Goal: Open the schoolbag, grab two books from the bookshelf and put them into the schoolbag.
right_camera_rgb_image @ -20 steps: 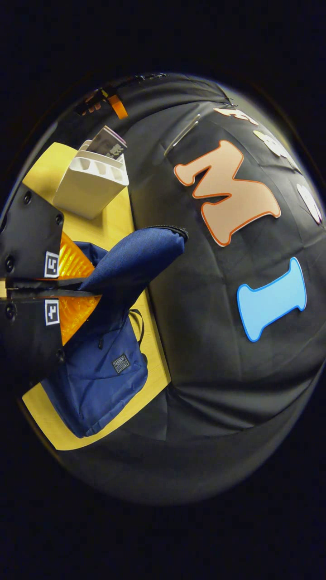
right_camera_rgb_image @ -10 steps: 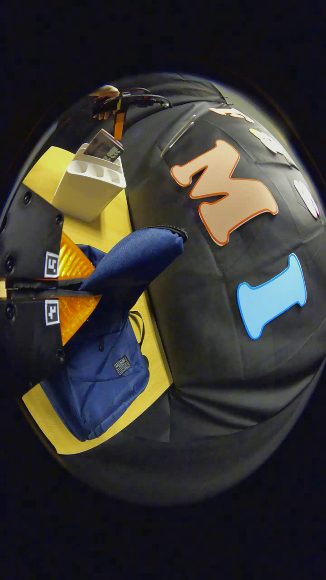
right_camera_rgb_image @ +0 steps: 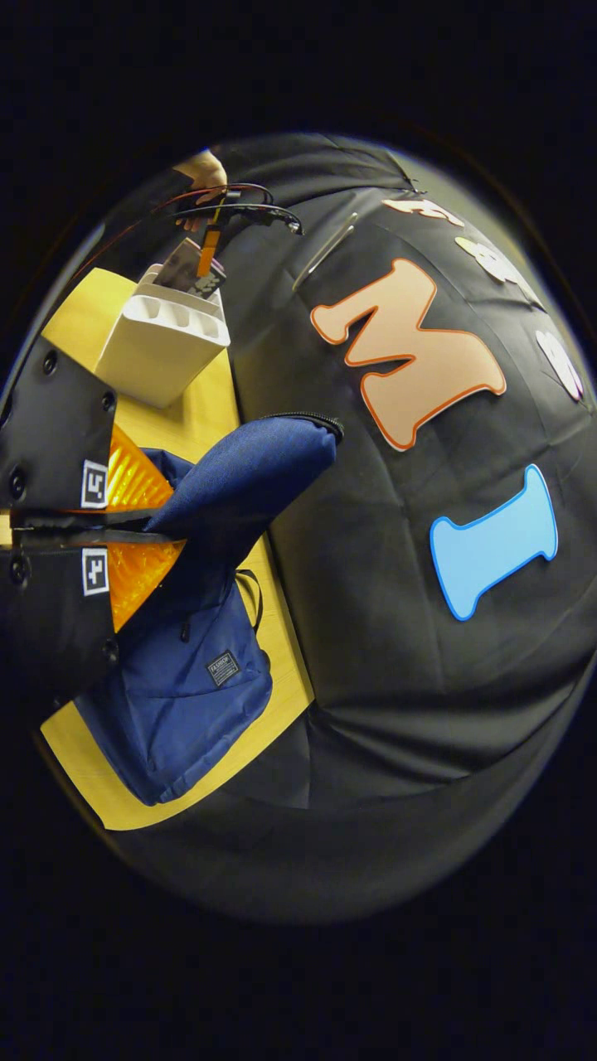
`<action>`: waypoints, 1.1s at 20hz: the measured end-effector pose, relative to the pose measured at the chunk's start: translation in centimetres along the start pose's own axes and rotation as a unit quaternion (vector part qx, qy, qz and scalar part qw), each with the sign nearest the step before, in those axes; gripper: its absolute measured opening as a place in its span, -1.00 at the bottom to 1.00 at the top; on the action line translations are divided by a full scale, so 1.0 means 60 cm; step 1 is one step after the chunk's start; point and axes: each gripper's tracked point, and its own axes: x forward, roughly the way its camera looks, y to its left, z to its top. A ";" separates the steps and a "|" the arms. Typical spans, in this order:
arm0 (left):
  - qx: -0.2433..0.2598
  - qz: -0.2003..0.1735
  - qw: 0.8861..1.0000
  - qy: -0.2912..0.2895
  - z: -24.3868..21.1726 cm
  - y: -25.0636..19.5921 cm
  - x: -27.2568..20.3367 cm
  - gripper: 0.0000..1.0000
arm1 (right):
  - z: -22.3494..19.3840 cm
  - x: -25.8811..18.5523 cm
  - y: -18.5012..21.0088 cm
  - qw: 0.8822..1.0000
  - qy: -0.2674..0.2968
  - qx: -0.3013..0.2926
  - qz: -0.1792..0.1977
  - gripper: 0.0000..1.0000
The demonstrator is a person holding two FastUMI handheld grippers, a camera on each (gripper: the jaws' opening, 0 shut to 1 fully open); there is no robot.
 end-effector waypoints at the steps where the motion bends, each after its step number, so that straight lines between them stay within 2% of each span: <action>1: 0.003 -0.003 1.000 0.008 -0.004 -0.001 0.001 0.72 | 0.000 -0.001 0.000 1.000 0.000 0.000 0.000 -0.93; 4: -0.004 -0.009 0.999 0.034 -0.021 -0.003 0.013 0.65 | 0.002 -0.001 0.001 1.000 -0.001 0.005 0.000 -0.96; 8: -0.012 -0.039 0.997 0.068 -0.048 -0.021 0.024 0.48 | 0.000 0.000 0.000 1.000 0.001 -0.002 -0.001 -0.93; 10: -0.010 -0.053 0.994 0.093 -0.065 -0.021 0.023 0.01 | 0.000 0.000 0.001 1.000 0.002 -0.001 -0.001 -0.96; 11: -0.005 -0.057 0.995 0.086 -0.061 -0.022 0.025 -0.23 | -0.001 -0.001 0.000 1.000 0.002 0.000 -0.001 -0.96; 16: -0.010 -0.050 0.995 0.081 -0.061 -0.011 0.024 -0.27 | 0.001 0.000 0.000 1.000 0.002 0.001 -0.004 -0.96; 18: -0.001 -0.041 0.997 0.071 -0.053 0.000 0.015 -0.29 | 0.000 -0.001 0.000 1.000 0.002 0.000 -0.004 -0.92; 20: 0.007 -0.034 0.998 0.046 -0.033 0.010 0.003 -0.31 | 0.000 -0.001 0.000 1.000 0.004 0.000 -0.006 -0.96; 22: 0.010 -0.042 0.998 0.035 -0.019 0.009 -0.018 -0.34 | 0.000 -0.002 0.000 1.000 0.005 0.001 -0.007 -0.96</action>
